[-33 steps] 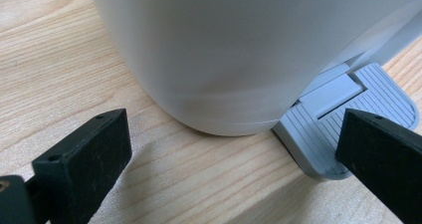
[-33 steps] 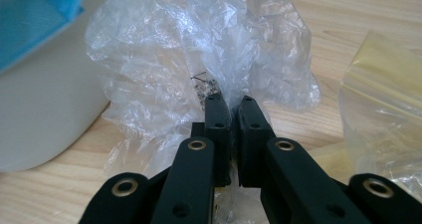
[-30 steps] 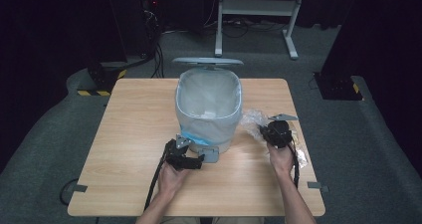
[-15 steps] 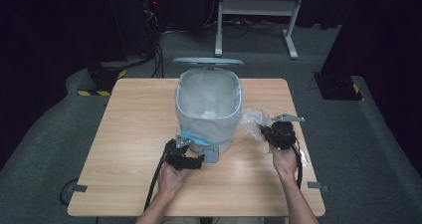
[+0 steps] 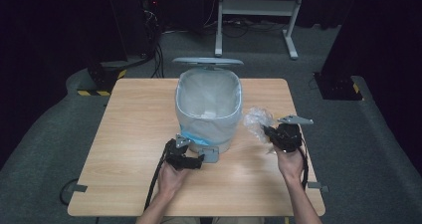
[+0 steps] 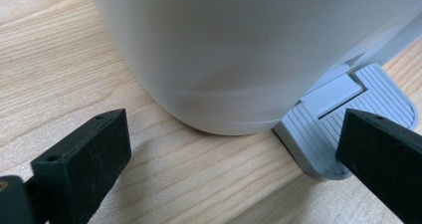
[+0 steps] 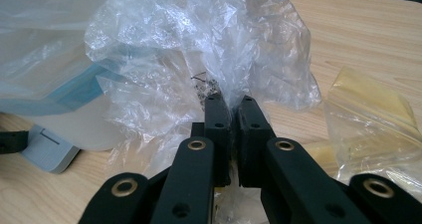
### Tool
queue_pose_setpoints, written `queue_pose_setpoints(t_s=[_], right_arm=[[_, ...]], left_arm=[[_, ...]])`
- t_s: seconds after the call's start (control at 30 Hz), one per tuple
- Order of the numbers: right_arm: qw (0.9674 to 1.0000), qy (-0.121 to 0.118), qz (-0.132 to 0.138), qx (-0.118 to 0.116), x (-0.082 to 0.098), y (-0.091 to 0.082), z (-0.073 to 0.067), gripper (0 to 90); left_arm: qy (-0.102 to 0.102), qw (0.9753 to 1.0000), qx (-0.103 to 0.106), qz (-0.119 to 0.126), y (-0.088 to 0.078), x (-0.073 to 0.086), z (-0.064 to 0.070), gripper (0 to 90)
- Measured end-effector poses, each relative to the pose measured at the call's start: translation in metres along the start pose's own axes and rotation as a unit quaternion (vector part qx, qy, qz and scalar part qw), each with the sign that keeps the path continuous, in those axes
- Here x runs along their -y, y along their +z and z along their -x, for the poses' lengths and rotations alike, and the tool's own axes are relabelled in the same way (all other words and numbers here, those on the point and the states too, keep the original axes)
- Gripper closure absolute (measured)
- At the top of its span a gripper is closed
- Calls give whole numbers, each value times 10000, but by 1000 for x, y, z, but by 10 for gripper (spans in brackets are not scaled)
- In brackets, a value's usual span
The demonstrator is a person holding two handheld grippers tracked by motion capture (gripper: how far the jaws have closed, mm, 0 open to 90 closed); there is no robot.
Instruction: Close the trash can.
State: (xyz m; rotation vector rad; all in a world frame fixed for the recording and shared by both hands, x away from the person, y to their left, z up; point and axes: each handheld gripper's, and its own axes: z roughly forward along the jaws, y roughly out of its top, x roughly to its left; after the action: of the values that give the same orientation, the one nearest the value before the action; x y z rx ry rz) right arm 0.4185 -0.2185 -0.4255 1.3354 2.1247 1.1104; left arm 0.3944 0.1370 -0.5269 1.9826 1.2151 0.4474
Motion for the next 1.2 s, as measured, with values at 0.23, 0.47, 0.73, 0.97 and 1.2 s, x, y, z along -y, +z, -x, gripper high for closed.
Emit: queue_pose_setpoints(t_s=[0.23, 0.47, 0.73, 0.97, 1.2], right_arm=[[9999, -39, 100, -97, -3, -15, -1, 861], [9996, -166, 218, -106, -9, -26, -5, 860], [9990, -229, 329, -211, -17, -34, -10, 860], [9983, -233, 422, -330, -26, -47, -11, 860], [9975, -264, 498, -437, -35, -56, -14, 860]], left_arm=[[0, 10000, -1, 1, 0, 0, 0, 8], [-33, 10000, 20, -3, 0, 0, 0, 8], [-31, 10000, 23, -7, 0, 0, 0, 8], [-33, 10000, 24, -9, 0, 0, 0, 8], [-33, 10000, 24, -9, 0, 0, 0, 8]])
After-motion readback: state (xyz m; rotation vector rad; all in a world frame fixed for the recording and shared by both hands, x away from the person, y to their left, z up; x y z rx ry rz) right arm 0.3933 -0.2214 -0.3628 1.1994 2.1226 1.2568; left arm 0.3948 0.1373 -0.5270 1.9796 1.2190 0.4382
